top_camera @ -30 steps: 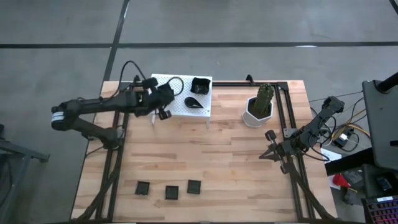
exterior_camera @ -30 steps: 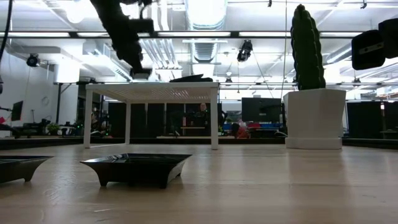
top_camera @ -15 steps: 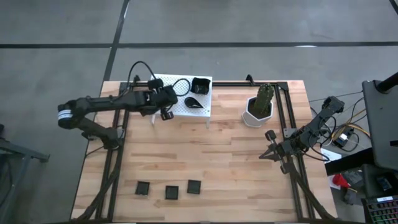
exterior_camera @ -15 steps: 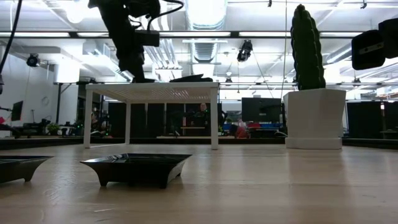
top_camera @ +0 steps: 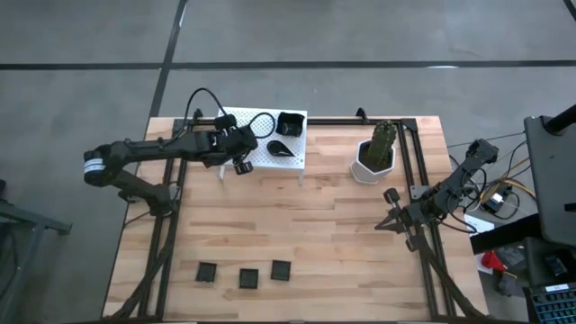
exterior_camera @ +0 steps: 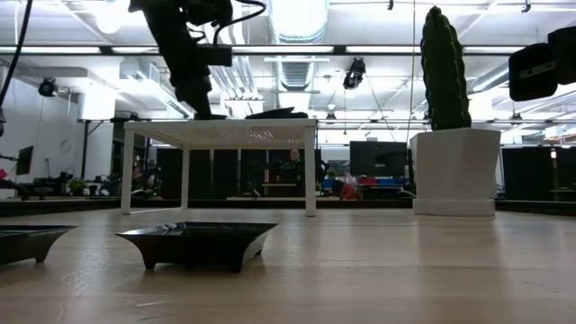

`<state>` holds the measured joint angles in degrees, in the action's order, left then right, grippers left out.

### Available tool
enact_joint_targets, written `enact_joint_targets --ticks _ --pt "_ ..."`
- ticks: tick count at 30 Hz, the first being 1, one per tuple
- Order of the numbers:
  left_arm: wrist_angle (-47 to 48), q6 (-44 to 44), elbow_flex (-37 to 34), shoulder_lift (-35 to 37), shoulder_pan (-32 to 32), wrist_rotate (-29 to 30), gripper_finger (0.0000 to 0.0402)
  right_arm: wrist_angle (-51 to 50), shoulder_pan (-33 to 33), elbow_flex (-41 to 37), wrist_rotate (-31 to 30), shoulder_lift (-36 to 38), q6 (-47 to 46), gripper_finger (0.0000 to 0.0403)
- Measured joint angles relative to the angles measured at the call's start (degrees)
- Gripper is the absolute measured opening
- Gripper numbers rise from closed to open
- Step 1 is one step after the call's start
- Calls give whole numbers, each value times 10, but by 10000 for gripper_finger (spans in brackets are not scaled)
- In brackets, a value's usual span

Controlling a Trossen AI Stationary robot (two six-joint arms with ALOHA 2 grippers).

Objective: Pick & Place Mini shaped plates
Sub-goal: Stack the square plate on top of the other square plate on the shelf, then stack the square plate on top of the other square plates on the shelf

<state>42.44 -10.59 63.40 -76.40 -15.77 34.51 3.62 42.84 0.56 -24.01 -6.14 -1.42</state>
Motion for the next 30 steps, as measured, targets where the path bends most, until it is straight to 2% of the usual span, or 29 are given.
enact_joint_targets --ticks 5,14,20,24,30 --pt "-3 11 0 0 0 31 8 0 0 0 0 0 0 8" --pt "-5 6 0 0 5 25 53 0 0 0 0 0 0 8" --pt "-8 3 0 13 13 25 69 0 0 0 0 0 0 8" --pt "0 52 0 30 32 18 71 0 0 0 0 0 0 8" --pt "0 129 0 58 82 -33 71 0 0 0 0 0 0 8"
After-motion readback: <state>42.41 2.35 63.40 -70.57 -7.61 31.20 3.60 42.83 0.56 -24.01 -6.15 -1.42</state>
